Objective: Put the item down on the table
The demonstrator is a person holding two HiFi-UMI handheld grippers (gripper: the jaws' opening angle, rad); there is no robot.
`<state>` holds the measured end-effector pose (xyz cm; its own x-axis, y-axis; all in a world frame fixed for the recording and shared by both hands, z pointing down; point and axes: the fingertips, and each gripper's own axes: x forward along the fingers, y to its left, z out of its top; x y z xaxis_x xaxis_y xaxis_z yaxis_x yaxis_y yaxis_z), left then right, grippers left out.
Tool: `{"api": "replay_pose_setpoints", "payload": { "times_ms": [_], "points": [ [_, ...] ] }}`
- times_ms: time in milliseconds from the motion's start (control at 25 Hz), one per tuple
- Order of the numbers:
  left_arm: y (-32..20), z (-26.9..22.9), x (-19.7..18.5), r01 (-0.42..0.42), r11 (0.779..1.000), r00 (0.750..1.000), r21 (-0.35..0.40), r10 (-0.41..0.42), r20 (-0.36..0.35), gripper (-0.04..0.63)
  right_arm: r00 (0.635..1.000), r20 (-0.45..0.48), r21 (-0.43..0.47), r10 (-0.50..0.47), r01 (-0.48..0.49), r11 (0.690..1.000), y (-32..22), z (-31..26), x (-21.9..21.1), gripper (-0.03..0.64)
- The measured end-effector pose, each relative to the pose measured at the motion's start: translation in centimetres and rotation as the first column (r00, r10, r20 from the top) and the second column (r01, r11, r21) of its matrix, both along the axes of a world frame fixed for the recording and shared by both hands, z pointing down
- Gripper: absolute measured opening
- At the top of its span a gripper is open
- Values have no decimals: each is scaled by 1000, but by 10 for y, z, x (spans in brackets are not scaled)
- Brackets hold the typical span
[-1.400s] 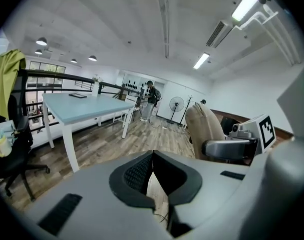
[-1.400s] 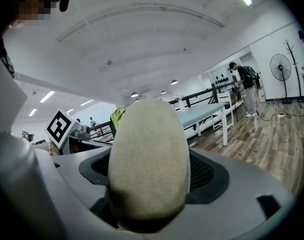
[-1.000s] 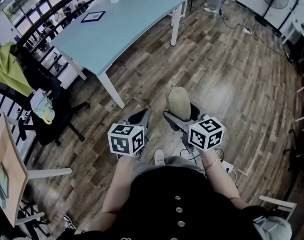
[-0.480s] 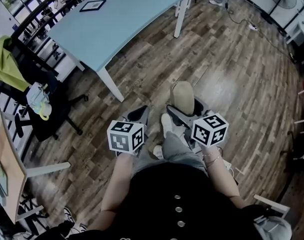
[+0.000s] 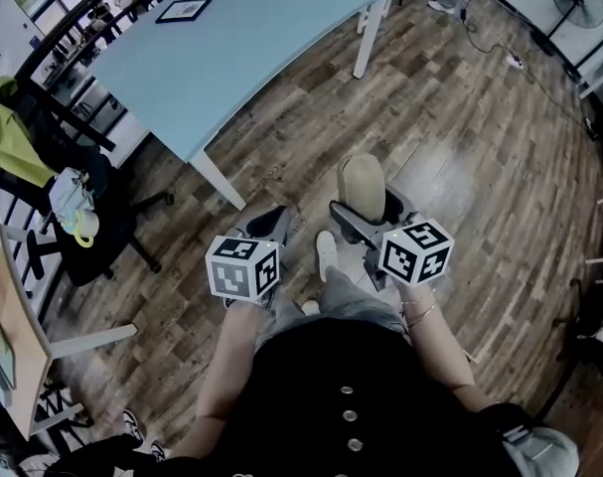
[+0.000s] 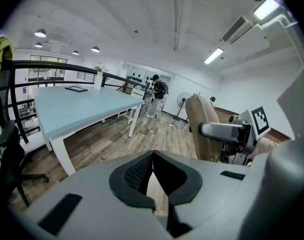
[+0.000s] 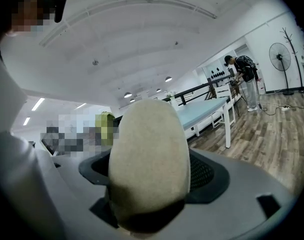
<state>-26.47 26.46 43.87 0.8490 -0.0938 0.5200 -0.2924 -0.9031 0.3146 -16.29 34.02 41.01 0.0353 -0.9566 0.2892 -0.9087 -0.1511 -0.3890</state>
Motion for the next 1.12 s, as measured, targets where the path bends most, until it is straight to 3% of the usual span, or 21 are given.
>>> {"api": "replay_pose_setpoints", "payload": {
  "times_ms": [600,840,1120],
  "points": [
    [-102,-25,125,98,994,995,46,-98,-16,17,993,-10,8,-117,118,993,-106,-10,130,408],
    [-125,-19,163,118,993,993,23,-117,-27,17,988,-20,7,-152,152,988,-133,-10,162,408],
    [-133,-15,187,97,995,995,10,-97,-15,17,992,27,0,-127,127,992,-135,1,182,408]
  ]
}}
